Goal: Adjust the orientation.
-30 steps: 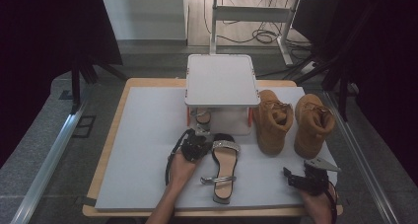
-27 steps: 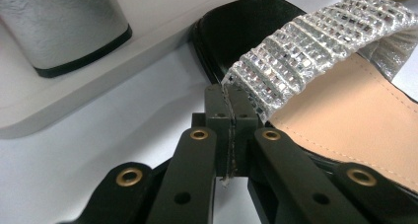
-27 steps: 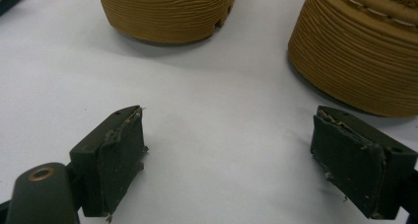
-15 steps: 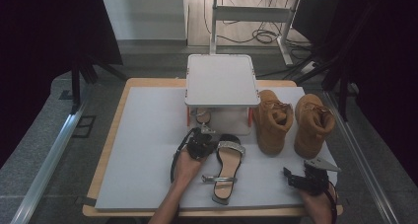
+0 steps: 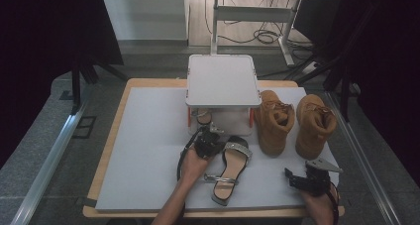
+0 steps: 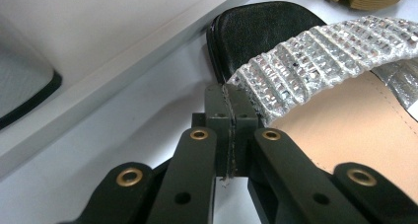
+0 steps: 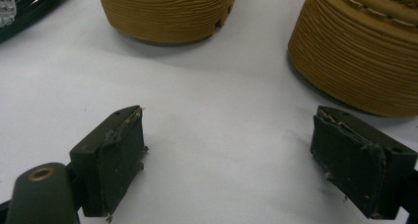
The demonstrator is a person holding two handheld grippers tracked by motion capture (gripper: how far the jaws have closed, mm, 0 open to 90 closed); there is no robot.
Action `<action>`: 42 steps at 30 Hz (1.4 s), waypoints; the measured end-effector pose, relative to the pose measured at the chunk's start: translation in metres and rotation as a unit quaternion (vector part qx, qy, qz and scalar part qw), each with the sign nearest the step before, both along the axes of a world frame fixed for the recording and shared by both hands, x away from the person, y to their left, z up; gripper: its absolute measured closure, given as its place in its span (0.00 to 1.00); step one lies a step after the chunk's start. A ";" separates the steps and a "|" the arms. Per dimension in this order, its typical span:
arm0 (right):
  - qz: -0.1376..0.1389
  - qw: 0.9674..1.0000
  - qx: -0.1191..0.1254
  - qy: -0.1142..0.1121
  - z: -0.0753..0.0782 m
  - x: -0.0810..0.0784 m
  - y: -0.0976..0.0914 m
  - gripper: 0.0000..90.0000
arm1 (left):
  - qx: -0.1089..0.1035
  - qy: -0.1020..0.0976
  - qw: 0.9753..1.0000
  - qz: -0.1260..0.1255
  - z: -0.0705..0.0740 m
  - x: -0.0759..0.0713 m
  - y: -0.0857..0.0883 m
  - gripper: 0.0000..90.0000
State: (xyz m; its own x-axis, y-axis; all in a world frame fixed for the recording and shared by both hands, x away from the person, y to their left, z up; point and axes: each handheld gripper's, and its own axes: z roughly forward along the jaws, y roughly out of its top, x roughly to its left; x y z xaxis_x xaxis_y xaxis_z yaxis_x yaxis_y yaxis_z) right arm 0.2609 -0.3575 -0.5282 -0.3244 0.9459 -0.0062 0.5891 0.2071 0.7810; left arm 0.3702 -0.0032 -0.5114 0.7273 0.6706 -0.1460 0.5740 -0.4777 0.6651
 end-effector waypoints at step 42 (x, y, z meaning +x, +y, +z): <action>0.000 1.000 0.000 0.000 0.000 0.000 0.000 0.14 | 0.028 -0.029 0.999 0.032 0.006 -0.021 0.033 0.55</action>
State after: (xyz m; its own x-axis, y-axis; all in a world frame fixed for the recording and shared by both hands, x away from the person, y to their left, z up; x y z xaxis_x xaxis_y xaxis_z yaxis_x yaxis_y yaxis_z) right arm 0.2609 -0.3574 -0.5282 -0.3245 0.9459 -0.0061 0.5891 0.2072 0.7810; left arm 0.3489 0.0303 -0.5056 0.6888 0.7219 -0.0661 0.5660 -0.4786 0.6713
